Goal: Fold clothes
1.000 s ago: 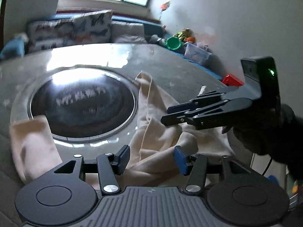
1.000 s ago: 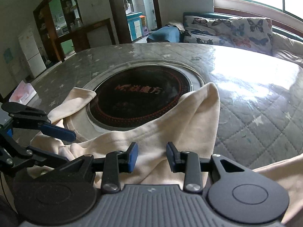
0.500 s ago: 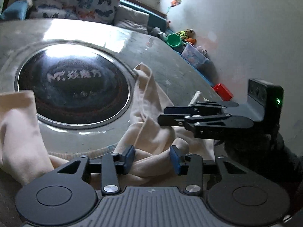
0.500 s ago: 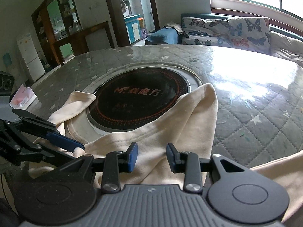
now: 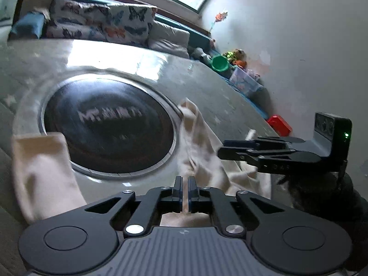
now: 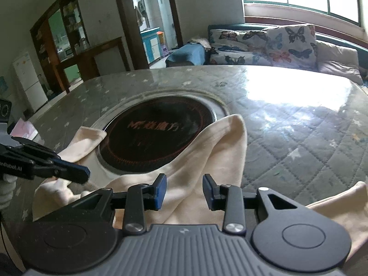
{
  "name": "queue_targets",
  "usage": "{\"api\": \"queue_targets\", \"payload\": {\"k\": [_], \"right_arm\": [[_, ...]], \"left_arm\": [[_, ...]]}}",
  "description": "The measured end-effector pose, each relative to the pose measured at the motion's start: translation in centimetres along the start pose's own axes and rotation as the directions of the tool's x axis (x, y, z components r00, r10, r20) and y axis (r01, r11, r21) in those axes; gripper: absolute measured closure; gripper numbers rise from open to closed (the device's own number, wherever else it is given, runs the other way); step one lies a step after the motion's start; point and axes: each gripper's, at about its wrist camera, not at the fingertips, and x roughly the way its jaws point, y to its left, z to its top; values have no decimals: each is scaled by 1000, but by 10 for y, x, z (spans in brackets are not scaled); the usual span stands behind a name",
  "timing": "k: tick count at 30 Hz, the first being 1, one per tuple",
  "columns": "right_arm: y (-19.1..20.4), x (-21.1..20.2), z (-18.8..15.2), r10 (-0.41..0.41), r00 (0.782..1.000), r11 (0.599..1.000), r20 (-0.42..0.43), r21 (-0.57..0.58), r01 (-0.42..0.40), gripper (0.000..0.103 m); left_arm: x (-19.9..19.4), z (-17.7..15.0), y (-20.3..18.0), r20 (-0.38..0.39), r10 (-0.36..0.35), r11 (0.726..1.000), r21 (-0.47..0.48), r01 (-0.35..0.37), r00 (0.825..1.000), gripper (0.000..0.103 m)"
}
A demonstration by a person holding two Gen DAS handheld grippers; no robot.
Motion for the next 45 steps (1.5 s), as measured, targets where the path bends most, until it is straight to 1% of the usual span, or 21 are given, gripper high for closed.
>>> {"api": "queue_targets", "payload": {"k": [2,4,5,6,9,10,11,12,14,16,18,21,23,24,25,31,35,38,41,43,45], "right_arm": [[-1,-1,1,-4,1000,1000,1,7,4,68],[0,-3,0,14,1000,1000,3,14,-14,68],[2,-4,0,26,1000,1000,4,11,-26,68],[7,-5,-1,46,999,999,2,-5,-46,69],[29,-9,-1,117,993,991,-9,-64,-117,69],[37,-9,-1,147,989,986,-17,-82,-148,72],[45,-8,-1,179,983,979,-27,-98,-181,73],[51,-5,-1,195,980,974,-42,-108,-198,78],[61,2,-4,210,975,968,-76,-121,-218,80],[71,10,-6,225,968,962,-110,-133,-239,89],[81,17,-8,239,960,955,-144,-144,-259,93],[75,19,-3,263,955,959,-137,-75,-275,95],[74,17,4,267,956,960,-120,-60,-275,95],[73,16,7,267,957,960,-112,-57,-274,103],[73,15,11,267,958,960,-103,-53,-274,103],[70,10,32,269,962,962,-50,-30,-270,103],[69,6,47,268,963,963,-14,-15,-269,97],[83,20,29,246,962,964,-119,-73,-255,97],[98,31,9,222,951,960,-213,-123,-252,96],[104,31,4,199,954,961,-223,-147,-234,91],[107,31,2,176,958,963,-227,-162,-216,91]], "left_arm": [[-3,6,1,15,27,1000,7,-28,1000,99],[-4,9,4,5,15,1000,-21,-15,1000,98],[-5,9,2,4,16,1000,-12,-16,1000,97],[-5,8,0,-1,27,1000,5,-27,1000,92],[-4,1,-6,-1,65,997,46,-65,998,88],[-4,-1,-7,4,82,995,53,-82,997,85],[-5,-3,-8,9,98,993,60,-98,995,78],[-6,-5,-8,15,111,991,66,-112,994,76],[-8,-8,-7,24,127,989,72,-129,992,76],[-10,-12,-5,23,132,988,72,-133,991,74],[-11,-17,-3,15,135,988,76,-135,991,74],[-14,-25,1,5,138,987,85,-138,990,74],[-16,-30,3,-1,137,987,89,-136,991,71],[-17,-33,4,0,136,987,91,-136,991,68],[-19,-34,5,0,136,986,95,-135,991,68],[-19,-38,3,0,135,983,127,-134,991,62],[-20,-41,0,-9,123,983,141,-120,992,62],[-20,-46,-3,-19,108,981,161,-103,994,62],[-19,-53,-9,-31,98,977,194,-91,995,62],[-18,-58,-14,-33,105,969,227,-95,994,61],[-18,-62,-17,-28,110,961,257,-99,994,59]]}}
